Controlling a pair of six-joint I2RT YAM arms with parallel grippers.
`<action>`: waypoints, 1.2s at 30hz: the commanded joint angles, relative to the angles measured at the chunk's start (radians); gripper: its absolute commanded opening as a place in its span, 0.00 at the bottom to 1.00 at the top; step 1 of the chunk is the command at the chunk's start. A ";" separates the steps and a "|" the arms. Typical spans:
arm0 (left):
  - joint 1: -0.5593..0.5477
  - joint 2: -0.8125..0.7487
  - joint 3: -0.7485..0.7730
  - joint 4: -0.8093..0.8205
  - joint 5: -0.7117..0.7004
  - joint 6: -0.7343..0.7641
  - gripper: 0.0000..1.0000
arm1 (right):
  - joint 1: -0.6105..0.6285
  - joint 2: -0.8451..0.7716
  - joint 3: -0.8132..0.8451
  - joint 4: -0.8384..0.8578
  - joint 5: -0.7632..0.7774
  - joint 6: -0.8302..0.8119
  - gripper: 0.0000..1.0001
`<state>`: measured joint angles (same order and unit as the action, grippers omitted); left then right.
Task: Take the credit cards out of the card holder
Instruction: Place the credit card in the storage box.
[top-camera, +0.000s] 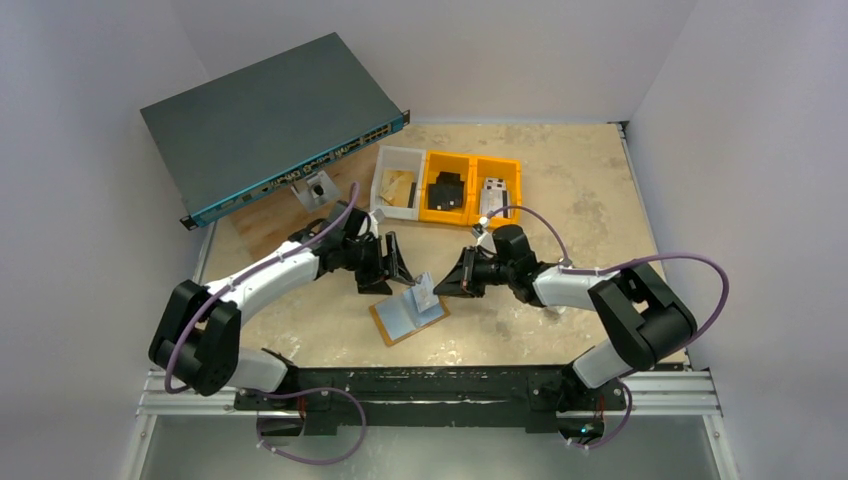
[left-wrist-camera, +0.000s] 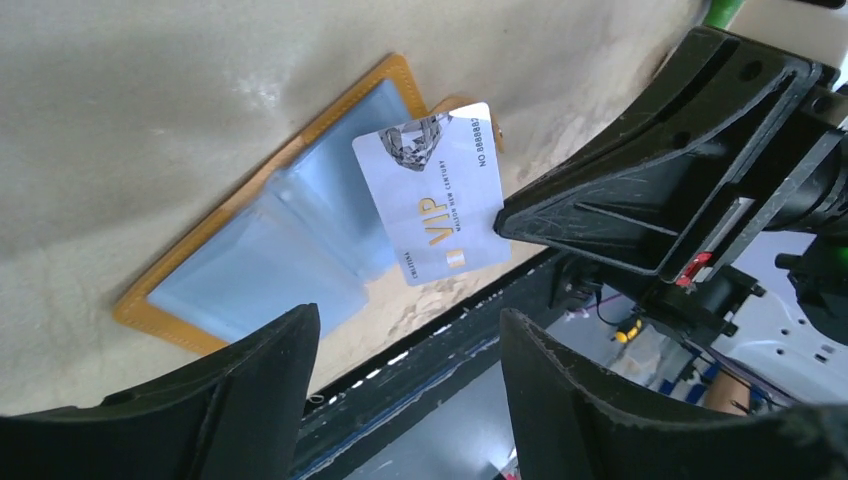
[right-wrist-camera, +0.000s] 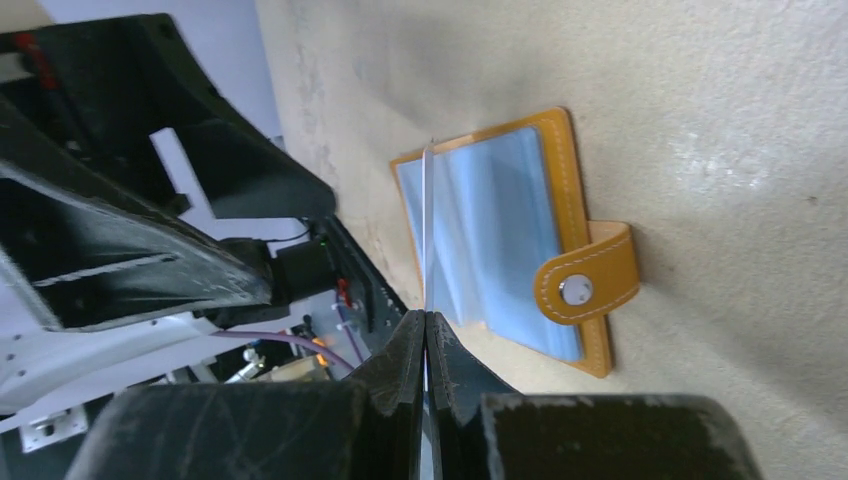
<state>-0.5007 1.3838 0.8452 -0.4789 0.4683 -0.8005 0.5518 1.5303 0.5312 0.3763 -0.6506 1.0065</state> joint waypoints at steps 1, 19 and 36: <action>-0.004 0.023 -0.048 0.186 0.128 -0.079 0.67 | -0.014 -0.043 0.013 0.093 -0.067 0.068 0.00; 0.005 0.025 -0.135 0.534 0.215 -0.313 0.46 | -0.033 -0.066 -0.031 0.273 -0.152 0.223 0.00; 0.007 0.045 -0.196 0.817 0.263 -0.511 0.00 | -0.032 -0.062 -0.032 0.400 -0.119 0.312 0.50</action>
<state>-0.4934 1.4158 0.6765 0.1547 0.6926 -1.2053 0.5179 1.4796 0.4942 0.6617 -0.7769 1.2610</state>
